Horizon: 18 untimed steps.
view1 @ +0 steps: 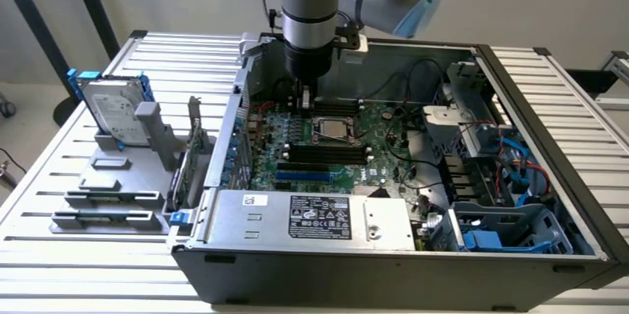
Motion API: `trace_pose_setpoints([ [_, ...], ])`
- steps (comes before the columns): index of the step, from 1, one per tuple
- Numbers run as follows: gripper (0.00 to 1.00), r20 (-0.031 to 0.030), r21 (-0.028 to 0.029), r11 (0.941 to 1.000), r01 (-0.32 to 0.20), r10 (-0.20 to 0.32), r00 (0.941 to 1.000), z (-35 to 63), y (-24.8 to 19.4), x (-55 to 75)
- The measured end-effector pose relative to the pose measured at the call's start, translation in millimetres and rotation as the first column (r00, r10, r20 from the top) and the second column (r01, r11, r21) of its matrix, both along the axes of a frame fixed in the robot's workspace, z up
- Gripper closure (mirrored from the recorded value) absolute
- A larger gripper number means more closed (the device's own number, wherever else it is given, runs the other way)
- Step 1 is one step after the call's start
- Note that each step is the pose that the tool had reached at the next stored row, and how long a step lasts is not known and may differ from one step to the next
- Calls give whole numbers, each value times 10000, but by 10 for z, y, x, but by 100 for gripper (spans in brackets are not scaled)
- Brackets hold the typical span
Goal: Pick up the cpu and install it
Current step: 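Place the cpu into insertion slot, then close the cpu cover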
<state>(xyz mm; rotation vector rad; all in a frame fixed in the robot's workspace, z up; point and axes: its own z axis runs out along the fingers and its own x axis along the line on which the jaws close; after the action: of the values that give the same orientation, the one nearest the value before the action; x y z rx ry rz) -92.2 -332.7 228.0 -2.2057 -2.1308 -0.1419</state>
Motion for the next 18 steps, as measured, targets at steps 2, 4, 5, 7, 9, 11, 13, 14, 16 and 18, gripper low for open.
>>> trace_pose_setpoints([
  [2, 89, -1, 0, 10000, 0, 0, 10000, 0, 0, 0],
  [4, 89, 0, 0, 10000, 1, -1, 10000, 0, 0, -1],
  [5, 89, 0, 1, 10000, 1, -1, 10000, 0, 0, -1],
  [7, 89, 0, 1, 10000, 1, -1, 10000, 0, 0, -1],
  [9, 89, 0, 0, 10000, 1, -1, 10000, 0, 0, -1],
  [11, 89, 0, 1, 10000, 1, -1, 10000, 0, 0, -1],
  [13, 89, 0, 1, 10000, 1, -1, 10000, 0, -2, -1],
  [14, 89, 0, 2, 10000, 0, 0, 10000, 0, -7, 0],
  [16, 89, -1, 0, 10000, 1, -1, 10000, 2, -14, 3],
  [18, 89, 0, 6, 10000, 1, -1, 10000, 25, -53, 10],
])
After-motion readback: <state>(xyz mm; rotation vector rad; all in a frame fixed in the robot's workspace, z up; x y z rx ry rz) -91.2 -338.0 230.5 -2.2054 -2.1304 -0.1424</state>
